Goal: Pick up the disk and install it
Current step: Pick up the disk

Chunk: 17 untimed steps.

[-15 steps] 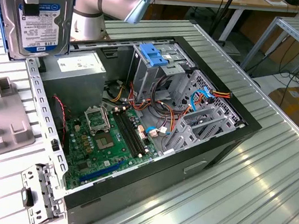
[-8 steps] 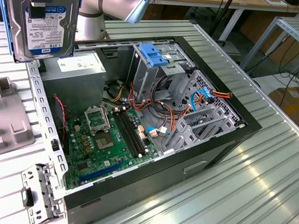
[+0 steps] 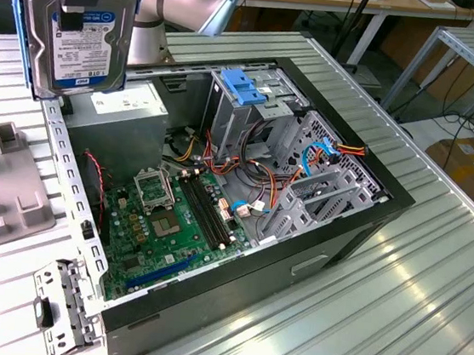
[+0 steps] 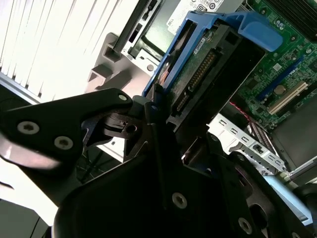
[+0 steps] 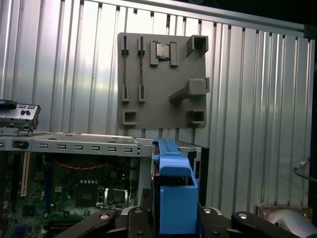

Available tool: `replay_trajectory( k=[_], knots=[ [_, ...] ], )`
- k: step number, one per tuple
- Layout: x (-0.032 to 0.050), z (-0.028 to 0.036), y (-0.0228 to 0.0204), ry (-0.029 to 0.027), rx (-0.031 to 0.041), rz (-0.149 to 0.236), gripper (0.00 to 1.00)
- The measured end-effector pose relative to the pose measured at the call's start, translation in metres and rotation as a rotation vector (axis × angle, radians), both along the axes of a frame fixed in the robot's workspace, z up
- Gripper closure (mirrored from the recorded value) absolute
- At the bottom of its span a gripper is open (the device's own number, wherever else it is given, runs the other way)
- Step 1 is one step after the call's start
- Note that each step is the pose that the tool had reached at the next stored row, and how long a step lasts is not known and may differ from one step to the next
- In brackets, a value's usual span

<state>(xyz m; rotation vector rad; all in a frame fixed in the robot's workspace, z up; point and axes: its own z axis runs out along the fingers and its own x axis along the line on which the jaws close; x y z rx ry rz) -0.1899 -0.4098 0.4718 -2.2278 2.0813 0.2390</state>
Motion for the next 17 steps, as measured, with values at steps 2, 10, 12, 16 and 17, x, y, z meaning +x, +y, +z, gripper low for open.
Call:
replay_trajectory(
  k=[2, 10, 12, 16, 17],
  knots=[
    [0.0026, 0.0, -0.0005, 0.0, 0.0, 0.0, 0.64],
    [0.0133, -0.0001, -0.0025, 0.0004, 0.0001, 0.0, 0.64],
    [0.0168, -0.0001, -0.0029, 0.0006, 0.0, 0.0, 0.64],
    [0.0232, -0.0001, -0.0037, 0.0009, 0.0001, 0.0, 0.64],
    [0.0248, -0.0001, -0.0038, 0.0009, 0.0, 0.0, 0.64]
  ],
)
